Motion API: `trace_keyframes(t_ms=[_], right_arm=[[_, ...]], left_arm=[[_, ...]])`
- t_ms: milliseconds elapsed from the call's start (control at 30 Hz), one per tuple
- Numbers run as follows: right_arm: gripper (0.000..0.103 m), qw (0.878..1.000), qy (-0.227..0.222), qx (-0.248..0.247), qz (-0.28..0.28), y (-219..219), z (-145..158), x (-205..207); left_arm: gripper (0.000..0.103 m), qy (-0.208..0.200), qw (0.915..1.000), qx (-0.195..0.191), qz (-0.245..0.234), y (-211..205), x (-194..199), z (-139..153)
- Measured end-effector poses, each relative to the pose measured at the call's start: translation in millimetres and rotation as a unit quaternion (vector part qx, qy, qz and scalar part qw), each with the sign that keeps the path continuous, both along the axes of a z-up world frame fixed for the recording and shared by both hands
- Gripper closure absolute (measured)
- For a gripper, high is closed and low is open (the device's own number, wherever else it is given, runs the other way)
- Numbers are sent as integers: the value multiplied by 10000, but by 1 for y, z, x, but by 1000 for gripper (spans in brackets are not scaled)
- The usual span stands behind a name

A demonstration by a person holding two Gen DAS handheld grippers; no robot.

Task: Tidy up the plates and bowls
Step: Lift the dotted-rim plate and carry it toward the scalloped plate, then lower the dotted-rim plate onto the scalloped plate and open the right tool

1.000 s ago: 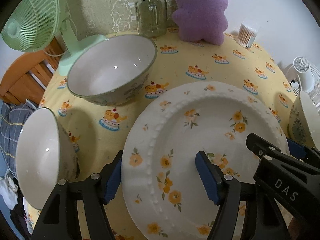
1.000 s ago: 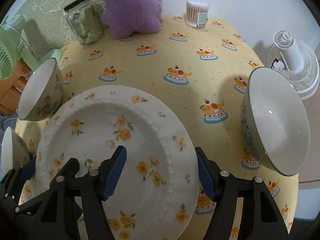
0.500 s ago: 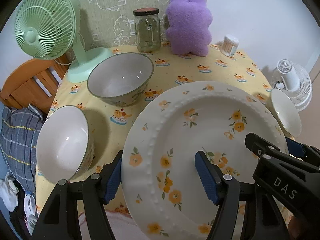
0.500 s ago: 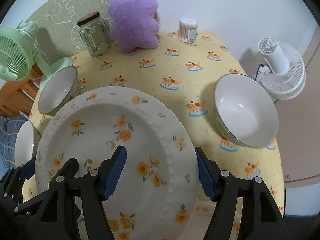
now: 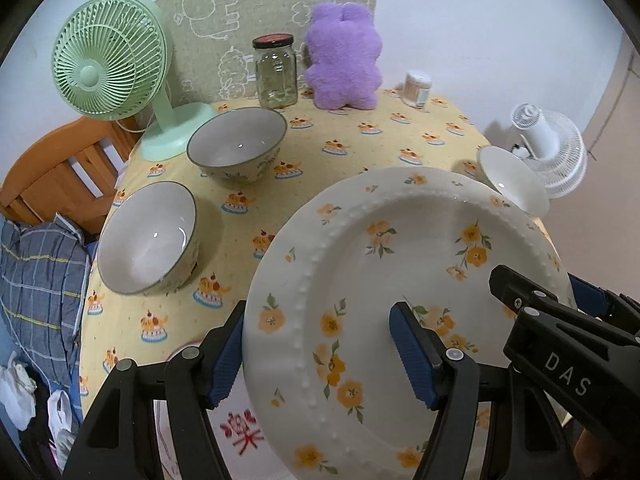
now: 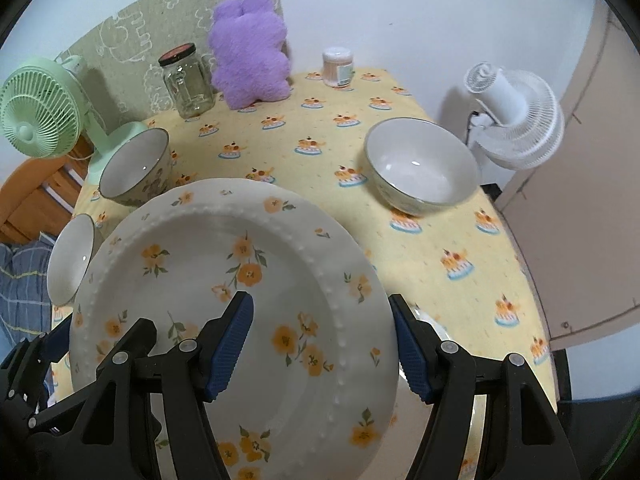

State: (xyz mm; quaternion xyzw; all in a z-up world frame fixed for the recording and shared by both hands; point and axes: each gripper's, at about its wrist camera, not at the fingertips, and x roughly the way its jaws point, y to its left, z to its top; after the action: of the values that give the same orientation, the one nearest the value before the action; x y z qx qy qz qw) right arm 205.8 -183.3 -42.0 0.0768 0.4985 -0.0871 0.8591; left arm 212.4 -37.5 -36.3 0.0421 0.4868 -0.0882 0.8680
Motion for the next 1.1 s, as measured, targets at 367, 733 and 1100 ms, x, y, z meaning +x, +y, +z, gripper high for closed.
trace_keyframes(t_ms=[367, 733, 1100], right_arm=[[32, 9999, -70, -3, -133, -10, 2, -55], [32, 9998, 166, 1, 123, -52, -13, -68], [32, 9971, 501, -67, 573, -90, -40, -56]], left_arm=[[33, 90, 9999, -58, -4, -12, -48, -2], [33, 365, 9991, -96, 175, -57, -61, -19], [33, 698, 9953, -234, 624, -90, -66, -53]])
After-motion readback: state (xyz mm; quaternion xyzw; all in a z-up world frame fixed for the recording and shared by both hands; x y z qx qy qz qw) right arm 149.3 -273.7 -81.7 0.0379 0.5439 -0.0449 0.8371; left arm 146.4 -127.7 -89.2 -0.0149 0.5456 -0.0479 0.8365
